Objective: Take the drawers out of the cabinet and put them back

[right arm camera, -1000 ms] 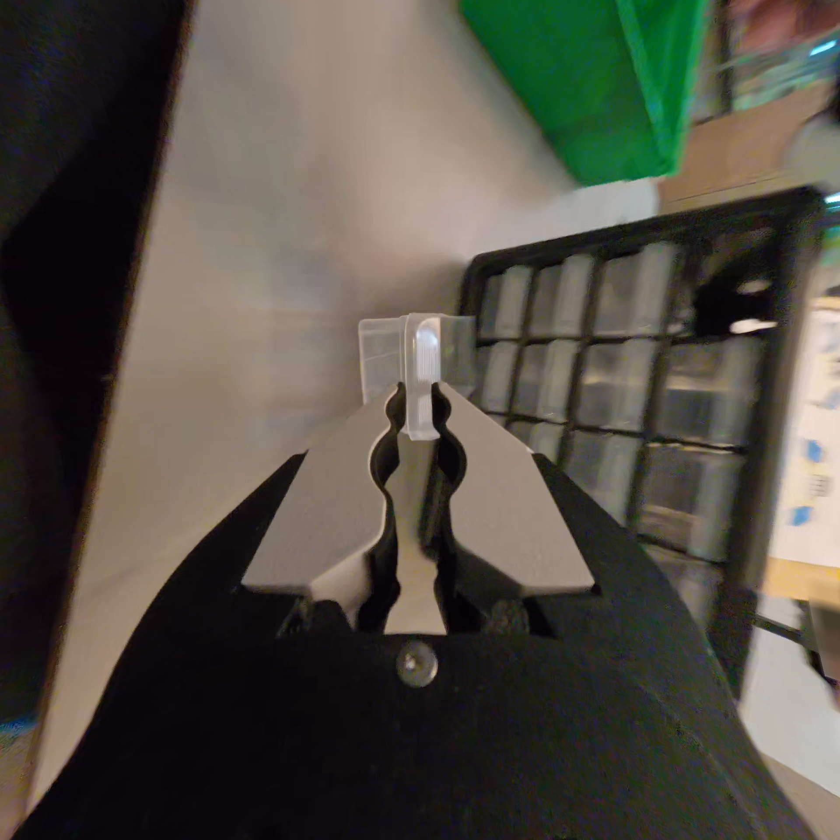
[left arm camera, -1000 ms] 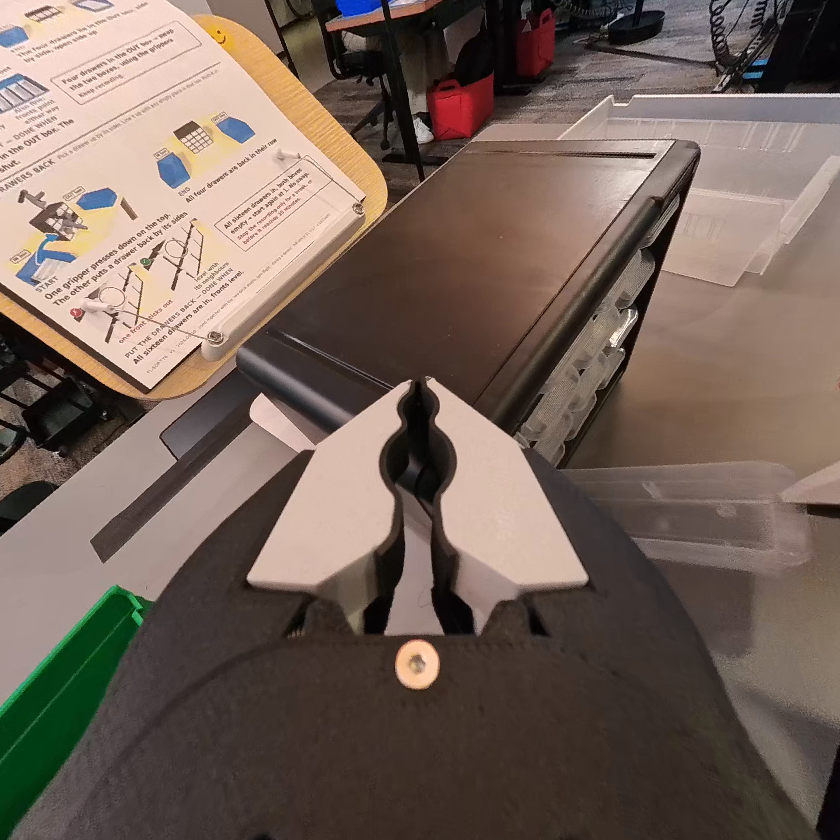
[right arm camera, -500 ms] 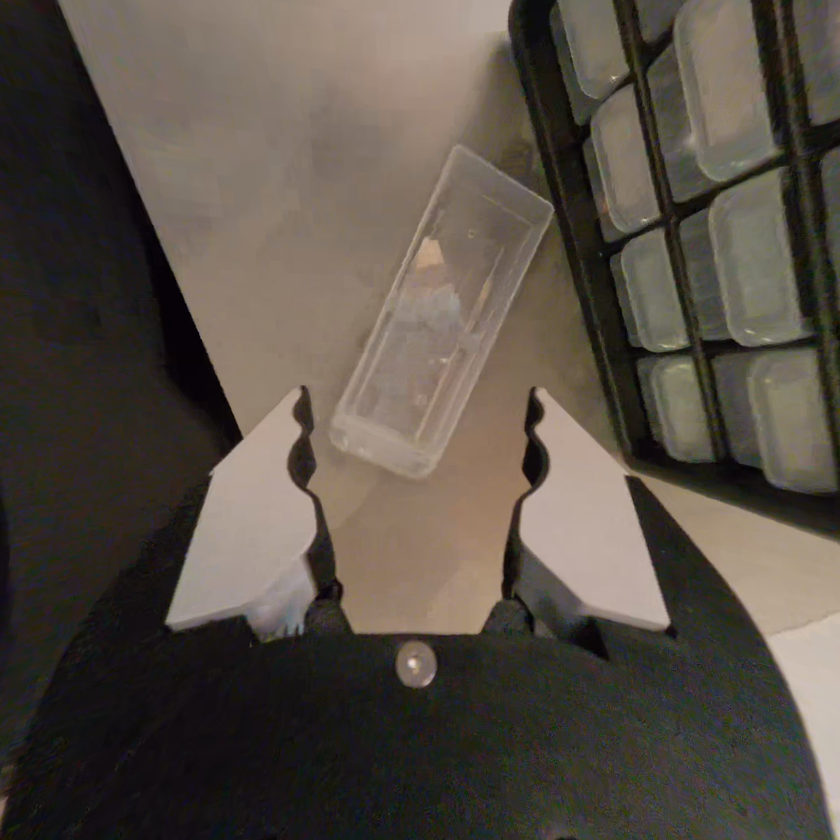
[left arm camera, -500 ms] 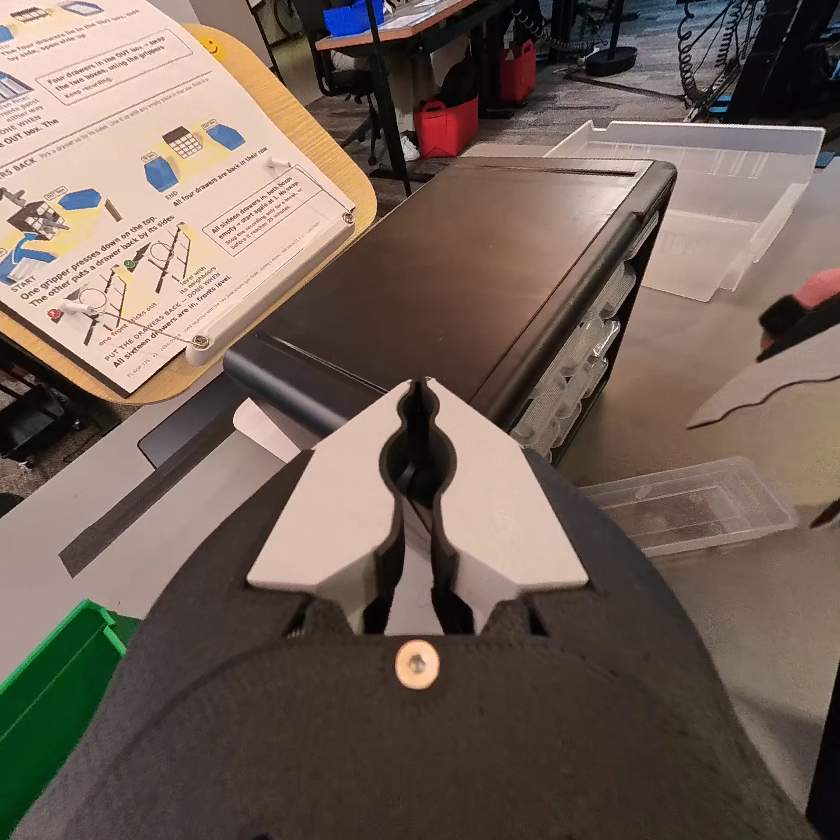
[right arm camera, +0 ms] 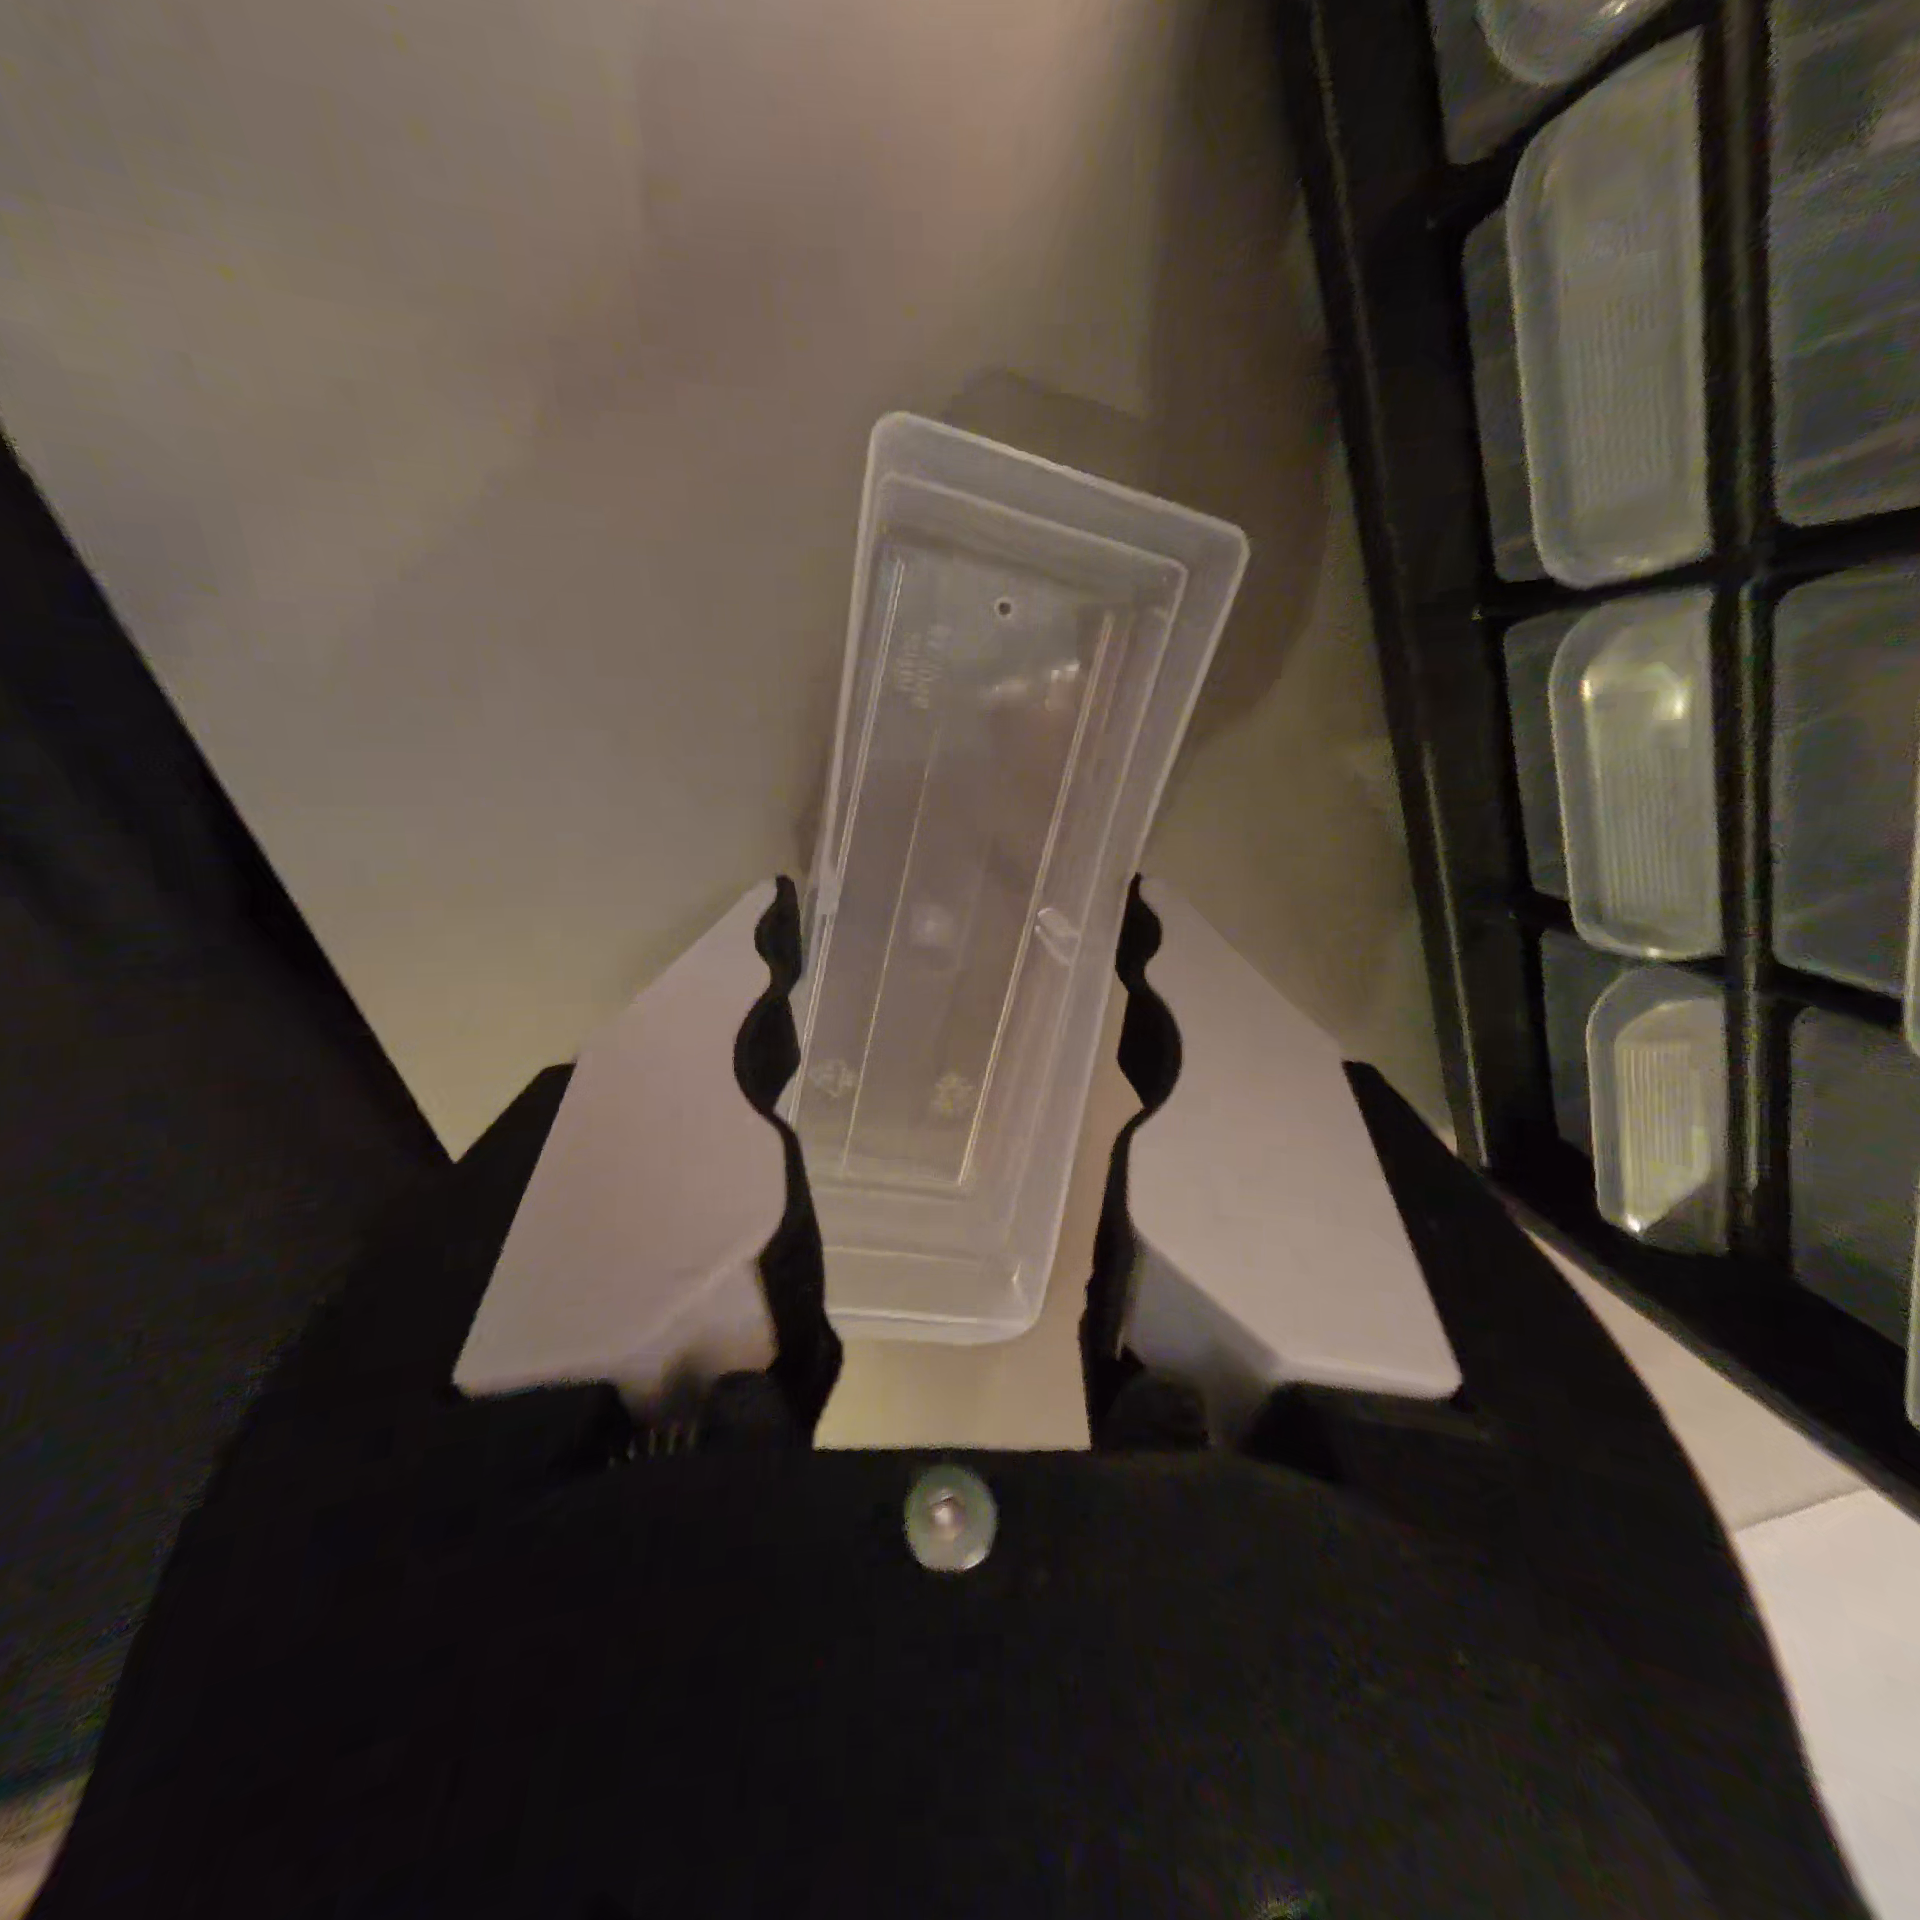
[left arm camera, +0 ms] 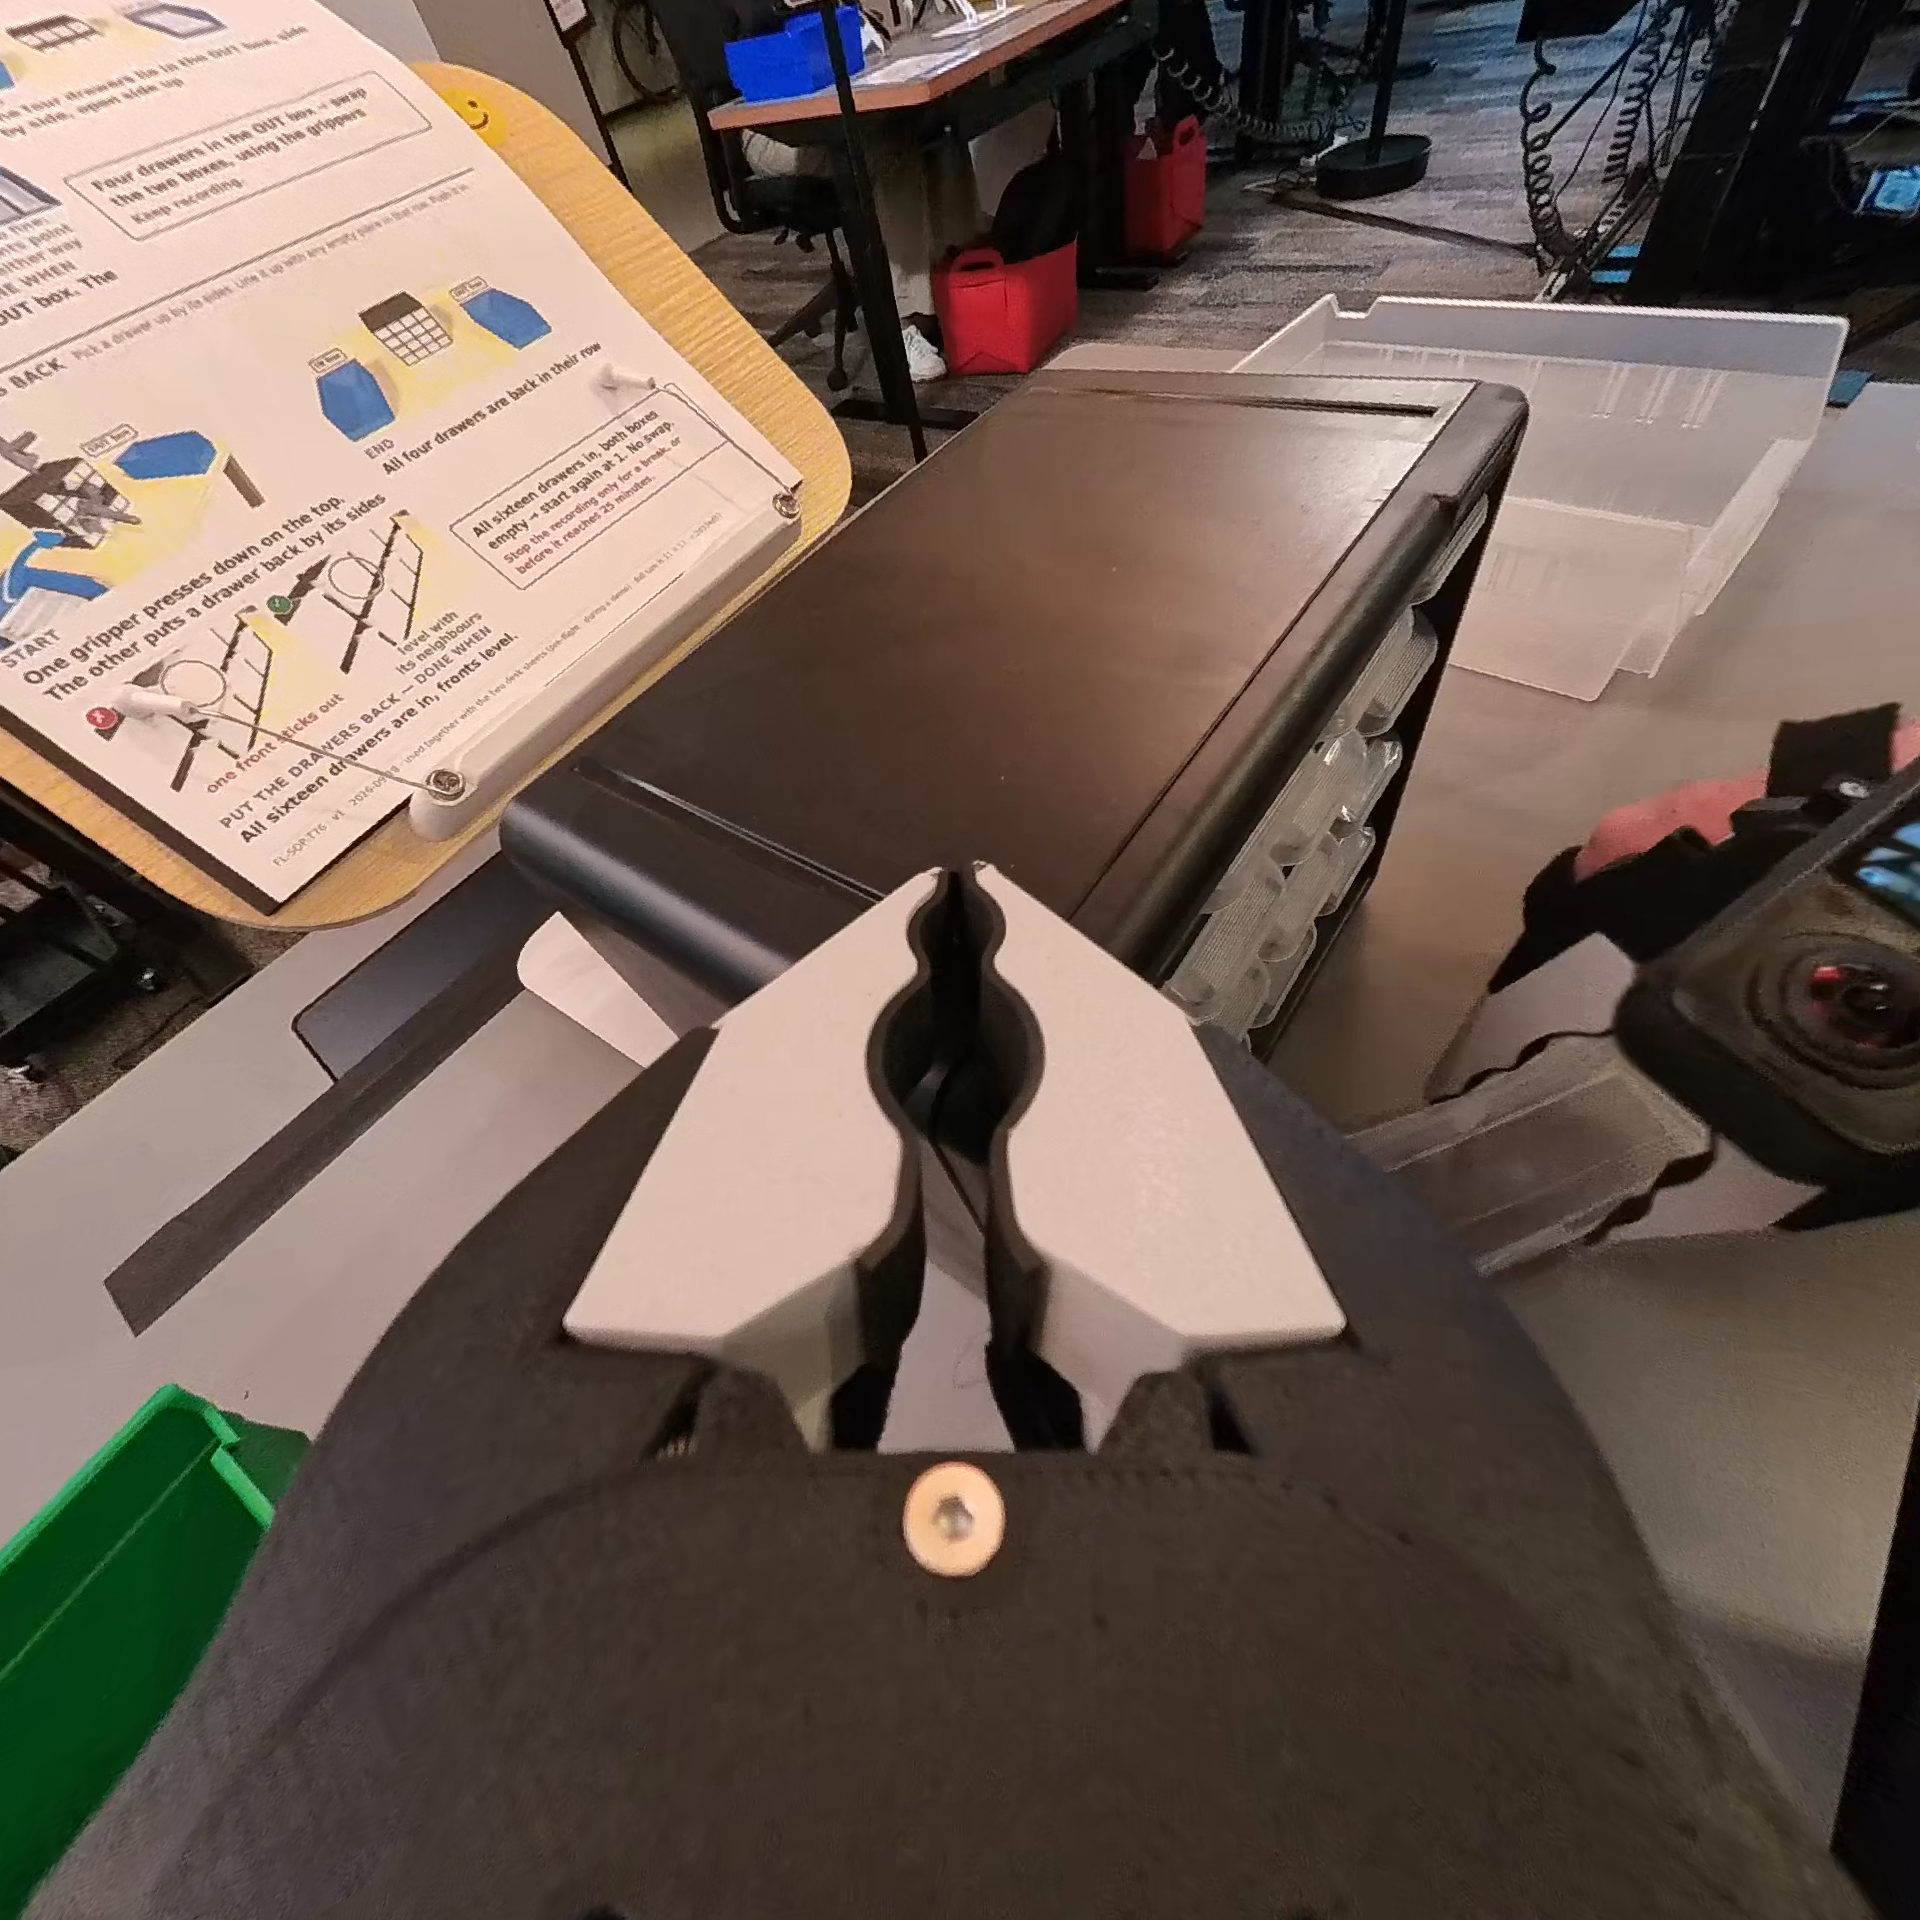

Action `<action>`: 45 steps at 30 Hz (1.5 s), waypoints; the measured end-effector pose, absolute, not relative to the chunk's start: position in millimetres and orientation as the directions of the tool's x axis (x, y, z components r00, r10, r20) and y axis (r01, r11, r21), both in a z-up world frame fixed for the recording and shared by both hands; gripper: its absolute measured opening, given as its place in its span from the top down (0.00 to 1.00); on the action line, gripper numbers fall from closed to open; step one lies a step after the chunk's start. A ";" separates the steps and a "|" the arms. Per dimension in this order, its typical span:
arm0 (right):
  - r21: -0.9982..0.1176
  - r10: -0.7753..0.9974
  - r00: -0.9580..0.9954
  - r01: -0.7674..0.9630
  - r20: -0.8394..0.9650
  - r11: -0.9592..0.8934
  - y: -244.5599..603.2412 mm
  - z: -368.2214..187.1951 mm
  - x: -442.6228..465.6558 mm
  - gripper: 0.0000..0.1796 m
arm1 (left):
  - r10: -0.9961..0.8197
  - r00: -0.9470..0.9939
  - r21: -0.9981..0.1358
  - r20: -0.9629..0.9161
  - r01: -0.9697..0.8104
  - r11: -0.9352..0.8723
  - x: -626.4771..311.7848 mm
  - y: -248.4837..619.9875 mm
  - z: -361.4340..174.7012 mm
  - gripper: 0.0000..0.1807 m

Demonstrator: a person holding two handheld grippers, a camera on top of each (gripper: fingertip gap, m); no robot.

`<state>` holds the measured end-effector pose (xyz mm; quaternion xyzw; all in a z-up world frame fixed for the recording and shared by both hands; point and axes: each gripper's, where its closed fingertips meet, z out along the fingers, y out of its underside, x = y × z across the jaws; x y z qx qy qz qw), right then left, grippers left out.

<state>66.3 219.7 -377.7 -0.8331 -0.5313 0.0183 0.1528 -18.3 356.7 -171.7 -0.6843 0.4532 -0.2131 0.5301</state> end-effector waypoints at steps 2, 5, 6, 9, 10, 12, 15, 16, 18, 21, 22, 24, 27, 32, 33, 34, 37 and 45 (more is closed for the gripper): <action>-0.279 0.921 0.371 0.903 0.118 -0.327 209.8 -370.9 76.7 0.67 | -0.848 0.497 -0.920 -0.185 -0.392 -0.029 -18.2 356.6 -171.6 1.00; -0.336 0.943 0.317 0.903 0.098 -0.268 197.8 -341.2 103.9 0.68 | -0.848 0.498 -0.921 -0.183 -0.389 -0.030 -18.2 356.5 -171.6 1.00; -0.369 0.945 0.309 0.895 0.107 -0.251 196.9 -326.3 116.5 0.68 | -0.848 0.498 -0.922 -0.181 -0.387 -0.031 -18.2 356.4 -171.6 1.00; -0.422 0.927 0.326 0.879 0.187 -0.224 203.4 -278.1 170.9 0.69 | -0.853 0.495 -0.926 -0.166 -0.375 -0.038 -17.8 356.1 -171.6 1.00; -0.433 0.914 0.333 0.877 0.233 -0.209 208.6 -260.5 191.7 0.69 | -0.854 0.494 -0.928 -0.161 -0.371 -0.040 -17.3 355.8 -171.6 1.00; -0.427 0.865 0.377 0.877 0.331 -0.218 226.6 -229.0 240.2 0.69 | -0.855 0.495 -0.930 -0.156 -0.366 -0.042 -17.0 355.8 -171.5 1.00; -0.315 0.767 0.424 0.900 0.482 -0.300 266.5 -207.1 326.5 0.69 | -0.845 0.499 -0.920 -0.193 -0.391 -0.020 -16.9 356.6 -171.7 1.00; -0.268 0.747 0.422 0.906 0.514 -0.327 279.0 -206.8 351.9 0.68 | -0.842 0.502 -0.918 -0.198 -0.396 -0.020 -16.8 357.2 -171.7 1.00; -0.175 0.723 0.399 0.914 0.564 -0.367 303.1 -211.9 394.0 0.68 | -0.843 0.505 -0.920 -0.185 -0.390 -0.031 -16.4 357.6 -171.8 1.00; -0.073 0.749 0.354 0.921 0.560 -0.381 332.0 -236.5 431.5 0.68 | -0.847 0.504 -0.925 -0.171 -0.379 -0.039 -16.5 357.5 -171.8 1.00; -0.042 0.760 0.337 0.924 0.556 -0.380 341.1 -247.2 440.6 0.68 | -0.846 0.504 -0.924 -0.175 -0.382 -0.036 -16.4 357.5 -171.8 1.00; 0.006 0.788 0.316 0.927 0.529 -0.375 355.8 -270.9 453.2 0.68 | -0.846 0.503 -0.923 -0.175 -0.383 -0.037 -16.5 357.5 -172.0 1.00; 0.095 0.826 0.279 0.925 0.491 -0.368 372.9 -305.1 469.1 0.68 | -0.845 0.504 -0.922 -0.179 -0.385 -0.034 -16.4 357.6 -171.9 1.00; 0.202 0.848 0.204 0.919 0.488 -0.338 397.2 -346.9 483.7 0.64 | -0.843 0.507 -0.923 -0.180 -0.383 -0.034 -16.3 358.4 -171.9 1.00; 0.228 0.841 0.190 0.911 0.507 -0.344 403.0 -350.3 490.1 0.64 | -0.843 0.508 -0.923 -0.179 -0.382 -0.034 -16.3 358.5 -172.0 1.00; 0.252 0.826 0.182 0.898 0.534 -0.361 409.1 -351.4 497.3 0.63 | -0.843 0.507 -0.924 -0.179 -0.382 -0.034 -16.2 358.7 -172.0 1.00; 0.280 0.771 0.203 0.851 0.603 -0.444 419.7 -347.4 514.7 0.39 | -0.844 0.507 -0.924 -0.176 -0.380 -0.036 -16.2 358.8 -172.0 1.00; -0.054 0.520 0.373 0.848 0.768 -0.528 393.1 -228.0 458.0 0.70 | -0.844 0.509 -0.927 -0.167 -0.372 -0.041 -15.2 359.0 -171.9 1.00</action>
